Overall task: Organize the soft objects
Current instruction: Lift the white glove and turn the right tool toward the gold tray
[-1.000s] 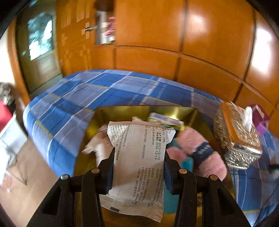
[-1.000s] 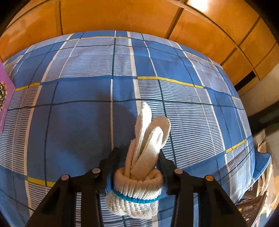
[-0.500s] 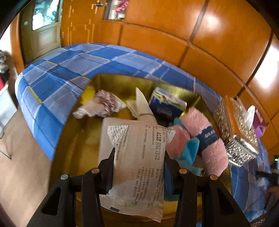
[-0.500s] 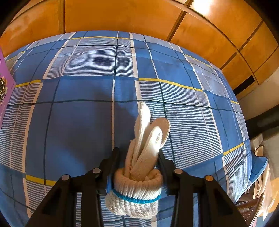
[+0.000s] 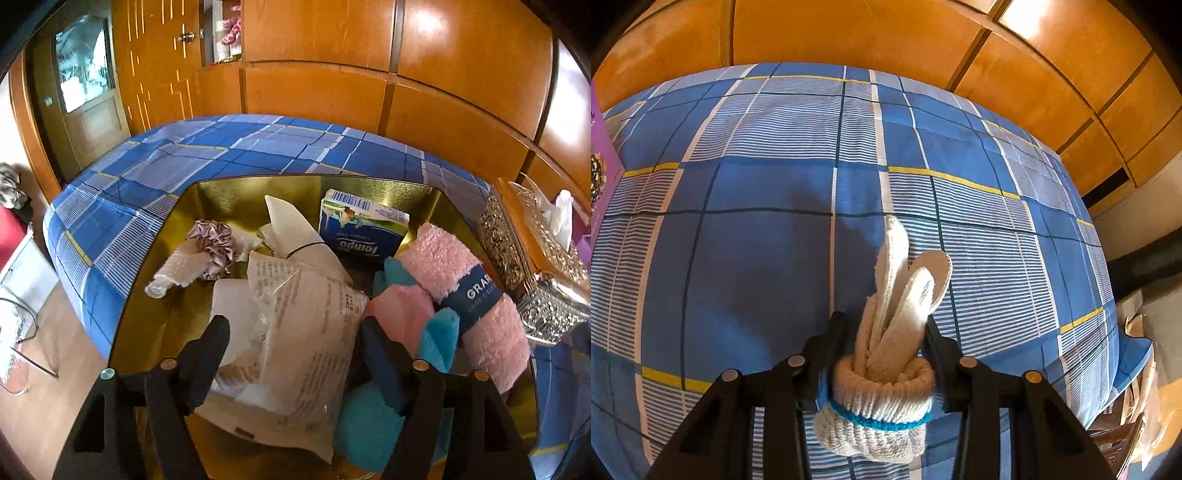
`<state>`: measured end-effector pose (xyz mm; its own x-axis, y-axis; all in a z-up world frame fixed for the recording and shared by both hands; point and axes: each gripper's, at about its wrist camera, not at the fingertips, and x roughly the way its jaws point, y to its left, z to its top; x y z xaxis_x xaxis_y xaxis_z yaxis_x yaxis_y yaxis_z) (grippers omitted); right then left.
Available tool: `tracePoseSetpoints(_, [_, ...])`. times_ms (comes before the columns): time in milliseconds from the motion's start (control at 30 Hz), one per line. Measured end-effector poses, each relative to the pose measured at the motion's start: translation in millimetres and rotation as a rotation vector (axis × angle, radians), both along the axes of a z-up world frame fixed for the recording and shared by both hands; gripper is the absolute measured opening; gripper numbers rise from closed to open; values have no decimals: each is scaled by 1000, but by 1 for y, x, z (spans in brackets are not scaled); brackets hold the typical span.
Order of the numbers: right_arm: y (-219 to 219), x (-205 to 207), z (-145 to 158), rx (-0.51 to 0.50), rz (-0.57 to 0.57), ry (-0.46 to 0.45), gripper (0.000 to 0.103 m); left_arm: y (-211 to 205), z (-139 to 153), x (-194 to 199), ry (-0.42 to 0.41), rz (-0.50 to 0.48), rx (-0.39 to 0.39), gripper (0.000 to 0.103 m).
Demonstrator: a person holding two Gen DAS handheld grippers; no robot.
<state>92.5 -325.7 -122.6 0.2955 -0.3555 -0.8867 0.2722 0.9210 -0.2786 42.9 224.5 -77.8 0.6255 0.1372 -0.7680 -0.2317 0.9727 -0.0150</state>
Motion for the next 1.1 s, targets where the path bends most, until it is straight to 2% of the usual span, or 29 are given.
tracePoseSetpoints(233, [0, 0, 0, -2, 2, 0, 39, -5, 7, -18, -38, 7, 45, 74])
tracePoseSetpoints(767, [-6, 0, -1, 56, -21, -12, 35, -9, 28, -31, -99, -16, 29, 75])
tracePoseSetpoints(1100, [-11, 1, -3, 92, -54, -19, 35, -12, 30, -31, -83, -34, 34, 75])
